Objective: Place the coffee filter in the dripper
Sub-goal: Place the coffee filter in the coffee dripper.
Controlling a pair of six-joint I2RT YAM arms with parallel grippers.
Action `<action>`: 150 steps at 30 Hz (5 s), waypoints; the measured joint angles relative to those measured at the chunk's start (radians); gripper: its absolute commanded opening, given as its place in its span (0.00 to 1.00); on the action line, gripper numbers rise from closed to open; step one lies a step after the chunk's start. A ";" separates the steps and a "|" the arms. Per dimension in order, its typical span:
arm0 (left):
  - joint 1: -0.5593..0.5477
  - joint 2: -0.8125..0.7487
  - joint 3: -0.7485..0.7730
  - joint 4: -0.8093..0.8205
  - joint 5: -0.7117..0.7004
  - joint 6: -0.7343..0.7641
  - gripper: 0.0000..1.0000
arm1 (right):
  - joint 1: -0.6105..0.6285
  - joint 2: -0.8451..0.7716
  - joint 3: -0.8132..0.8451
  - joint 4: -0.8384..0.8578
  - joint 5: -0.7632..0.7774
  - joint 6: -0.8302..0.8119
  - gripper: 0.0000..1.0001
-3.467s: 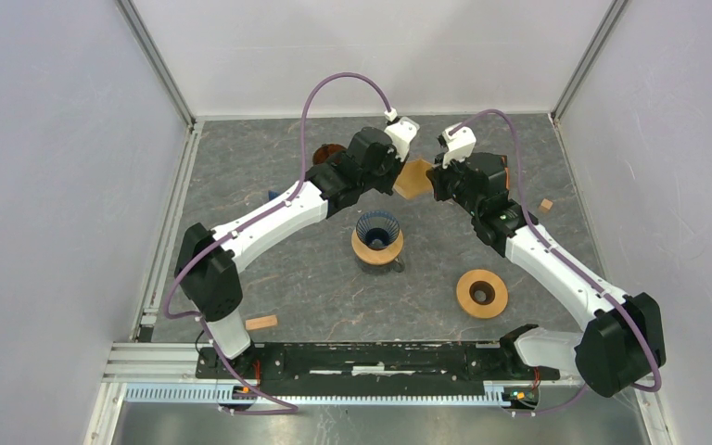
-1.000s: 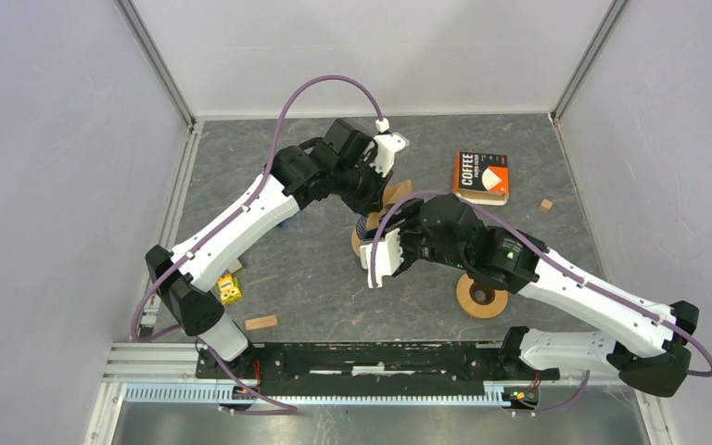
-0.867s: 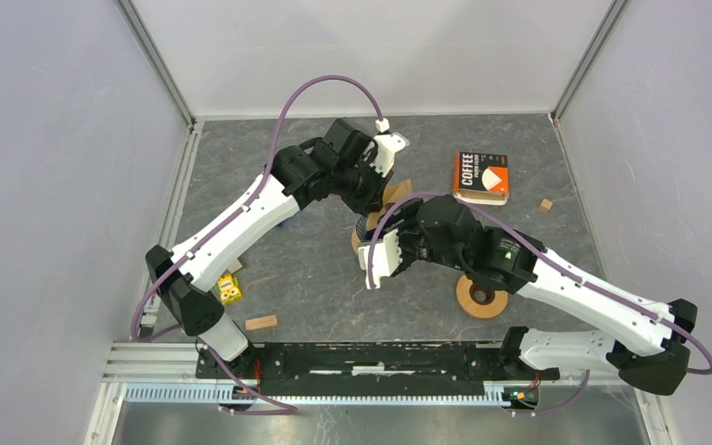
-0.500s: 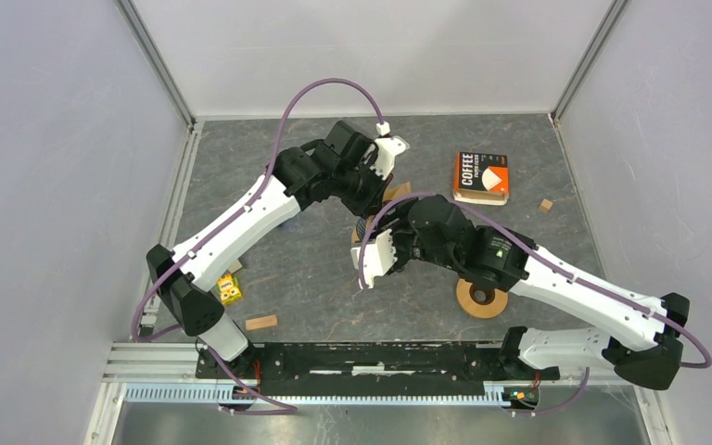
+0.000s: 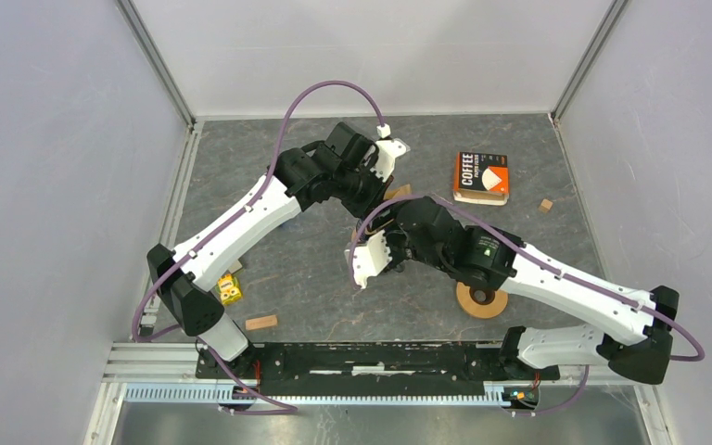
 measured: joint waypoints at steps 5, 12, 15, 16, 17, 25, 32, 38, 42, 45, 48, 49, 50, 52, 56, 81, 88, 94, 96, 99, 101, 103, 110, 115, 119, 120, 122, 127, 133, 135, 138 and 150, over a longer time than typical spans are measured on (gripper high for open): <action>0.000 0.000 0.000 0.000 0.000 0.005 0.02 | 0.001 0.008 0.000 -0.006 0.021 -0.012 0.59; 0.000 -0.010 -0.001 0.000 0.000 0.025 0.02 | 0.001 0.037 0.016 -0.042 0.022 -0.020 0.54; 0.000 -0.016 -0.003 0.000 -0.001 0.031 0.02 | 0.001 0.040 0.031 -0.060 0.020 -0.020 0.52; 0.000 -0.018 -0.004 0.000 -0.001 0.032 0.02 | 0.001 0.040 0.035 -0.065 0.020 -0.020 0.50; 0.000 -0.019 -0.004 0.000 -0.001 0.032 0.02 | 0.001 0.040 0.037 -0.067 0.020 -0.020 0.49; 0.000 -0.027 -0.026 0.001 -0.008 0.050 0.02 | 0.001 0.040 0.045 -0.087 0.010 -0.018 0.33; 0.000 -0.055 -0.058 -0.001 -0.028 0.073 0.02 | 0.001 0.040 0.045 -0.116 -0.020 -0.003 0.18; 0.000 -0.090 -0.070 -0.010 -0.034 0.084 0.02 | -0.017 0.040 0.045 -0.117 -0.073 0.019 0.02; 0.000 -0.090 -0.072 -0.030 -0.033 0.085 0.02 | -0.042 0.037 0.042 -0.115 -0.111 0.034 0.00; 0.000 -0.091 -0.076 -0.047 -0.032 0.086 0.02 | -0.055 0.031 0.034 -0.110 -0.129 0.038 0.00; 0.000 -0.091 -0.080 -0.058 -0.032 0.087 0.02 | -0.061 0.029 0.029 -0.110 -0.145 0.041 0.00; 0.000 -0.091 -0.080 -0.062 -0.032 0.087 0.02 | -0.062 0.029 0.029 -0.110 -0.148 0.041 0.00; 0.000 -0.091 -0.080 -0.067 -0.032 0.087 0.02 | -0.062 0.028 0.028 -0.110 -0.149 0.041 0.00; 0.000 -0.091 -0.080 -0.075 -0.032 0.087 0.02 | -0.062 0.024 0.028 -0.110 -0.150 0.041 0.00; 0.000 -0.091 -0.080 -0.093 -0.031 0.087 0.02 | -0.062 0.009 0.027 -0.110 -0.149 0.041 0.04; 0.000 0.036 0.080 -0.010 -0.116 0.050 0.02 | -0.424 -0.133 -0.024 0.232 -0.427 0.662 0.48; 0.004 0.047 0.093 0.046 -0.140 -0.011 0.02 | -0.496 -0.110 -0.022 0.252 -0.408 0.822 0.67; 0.014 0.047 0.087 0.116 -0.150 -0.070 0.02 | -0.527 -0.069 0.029 0.253 -0.386 0.935 0.77; 0.016 0.047 0.066 0.154 -0.161 -0.094 0.02 | -0.544 -0.048 0.055 0.259 -0.390 0.978 0.78; 0.016 0.045 0.019 0.203 -0.171 -0.119 0.02 | -0.575 -0.026 0.073 0.276 -0.404 1.035 0.81; 0.016 0.045 -0.008 0.222 -0.178 -0.136 0.02 | -0.589 -0.014 0.077 0.285 -0.414 1.065 0.83; 0.016 0.045 -0.024 0.233 -0.186 -0.153 0.02 | -0.599 0.001 0.078 0.296 -0.430 1.100 0.84; 0.016 0.040 -0.029 0.274 -0.193 -0.188 0.02 | -0.599 0.061 0.080 0.312 -0.492 1.179 0.85; 0.016 0.039 -0.029 0.278 -0.193 -0.195 0.02 | -0.599 0.082 0.080 0.316 -0.502 1.201 0.85; 0.016 0.039 -0.029 0.281 -0.192 -0.195 0.02 | -0.599 0.082 0.080 0.317 -0.483 1.201 0.84; 0.016 0.039 -0.029 0.281 -0.192 -0.196 0.02 | -0.599 0.082 0.080 0.317 -0.476 1.201 0.84; 0.016 0.039 -0.029 0.281 -0.192 -0.200 0.02 | -0.599 0.083 0.080 0.317 -0.469 1.202 0.84; 0.016 0.039 -0.029 0.281 -0.192 -0.201 0.02 | -0.599 0.096 0.080 0.318 -0.444 1.201 0.83; 0.016 0.037 -0.029 0.282 -0.193 -0.202 0.02 | -0.599 0.109 0.080 0.317 -0.409 1.196 0.81; 0.016 0.037 -0.029 0.285 -0.193 -0.201 0.02 | -0.599 0.109 0.080 0.317 -0.402 1.191 0.80; 0.016 0.034 -0.032 0.294 -0.193 -0.201 0.02 | -0.599 0.109 0.080 0.317 -0.390 1.180 0.76; 0.016 -0.037 -0.158 0.387 -0.180 -0.186 0.02 | -0.599 0.105 0.076 0.338 -0.377 1.116 0.68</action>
